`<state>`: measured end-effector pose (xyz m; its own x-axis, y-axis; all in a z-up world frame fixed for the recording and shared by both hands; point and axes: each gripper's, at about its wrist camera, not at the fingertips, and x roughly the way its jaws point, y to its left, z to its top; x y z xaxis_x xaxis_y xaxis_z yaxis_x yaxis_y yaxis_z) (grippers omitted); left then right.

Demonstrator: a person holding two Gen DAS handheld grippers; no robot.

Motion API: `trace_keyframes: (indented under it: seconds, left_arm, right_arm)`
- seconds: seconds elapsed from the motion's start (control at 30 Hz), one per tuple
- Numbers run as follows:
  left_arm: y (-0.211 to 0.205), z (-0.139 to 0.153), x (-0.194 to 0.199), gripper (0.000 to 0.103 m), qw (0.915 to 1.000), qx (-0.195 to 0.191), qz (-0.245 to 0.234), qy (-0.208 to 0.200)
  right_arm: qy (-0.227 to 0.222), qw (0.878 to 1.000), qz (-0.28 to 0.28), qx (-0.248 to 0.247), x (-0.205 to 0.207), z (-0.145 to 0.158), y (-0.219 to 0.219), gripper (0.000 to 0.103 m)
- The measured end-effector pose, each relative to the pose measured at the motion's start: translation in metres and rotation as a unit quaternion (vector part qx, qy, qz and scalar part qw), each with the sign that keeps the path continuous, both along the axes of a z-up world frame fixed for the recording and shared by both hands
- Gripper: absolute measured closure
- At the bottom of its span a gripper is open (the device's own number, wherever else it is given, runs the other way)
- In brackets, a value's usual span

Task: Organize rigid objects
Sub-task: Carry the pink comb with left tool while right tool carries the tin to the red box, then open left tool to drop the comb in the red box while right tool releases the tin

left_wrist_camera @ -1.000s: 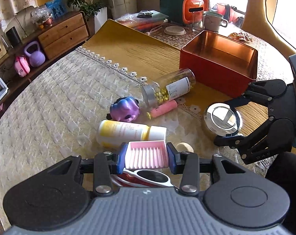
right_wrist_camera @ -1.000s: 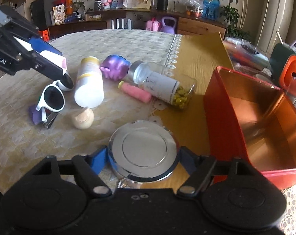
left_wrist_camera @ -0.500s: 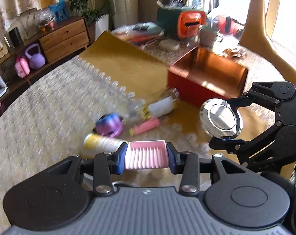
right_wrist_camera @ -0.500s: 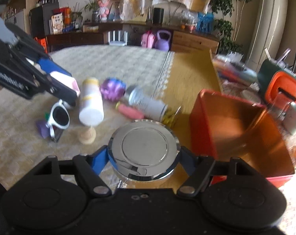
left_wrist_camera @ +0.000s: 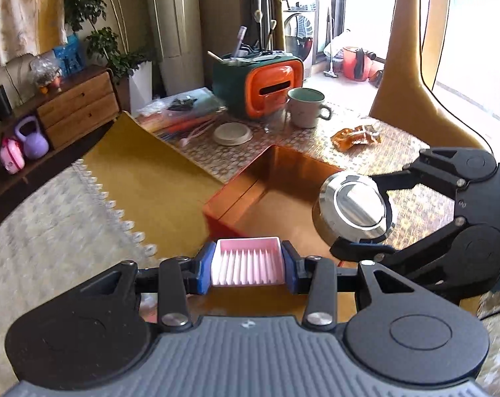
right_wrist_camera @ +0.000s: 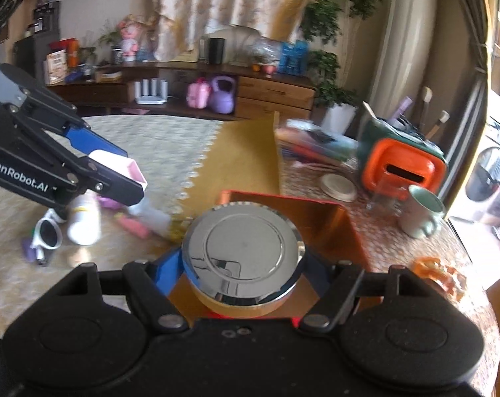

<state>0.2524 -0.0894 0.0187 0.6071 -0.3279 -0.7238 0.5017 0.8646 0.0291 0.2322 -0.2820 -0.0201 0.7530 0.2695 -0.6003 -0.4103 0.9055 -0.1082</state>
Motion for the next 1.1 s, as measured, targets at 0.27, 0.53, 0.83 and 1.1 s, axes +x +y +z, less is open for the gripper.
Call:
trace_keyframes:
  seconds: [0.27,0.53,0.83,1.1]
  left_arm:
    - [-0.055,-0.024,0.057,0.062,0.9989,-0.019,0.017,0.04]
    - [-0.097,-0.071,0.108,0.062,0.9963,0.006,0.029,0.081]
    - [-0.111,-0.11,0.14,0.062,0.9911,0.016,0.04,0.126]
    - [-0.113,-0.123,0.15,0.062,0.9882,0.007,0.045,0.147]
  right_arm:
    - [0.024,0.999,-0.018,-0.015,0.036,-0.022,-0.028,0.027]
    - [0.074,0.996,-0.035,-0.032,0.073,-0.047,-0.036,0.028]
    - [0.121,0.991,-0.035,-0.054,0.094,-0.072,-0.032,0.028]
    - [0.154,0.985,-0.048,-0.06,0.106,-0.084,-0.03,0.028]
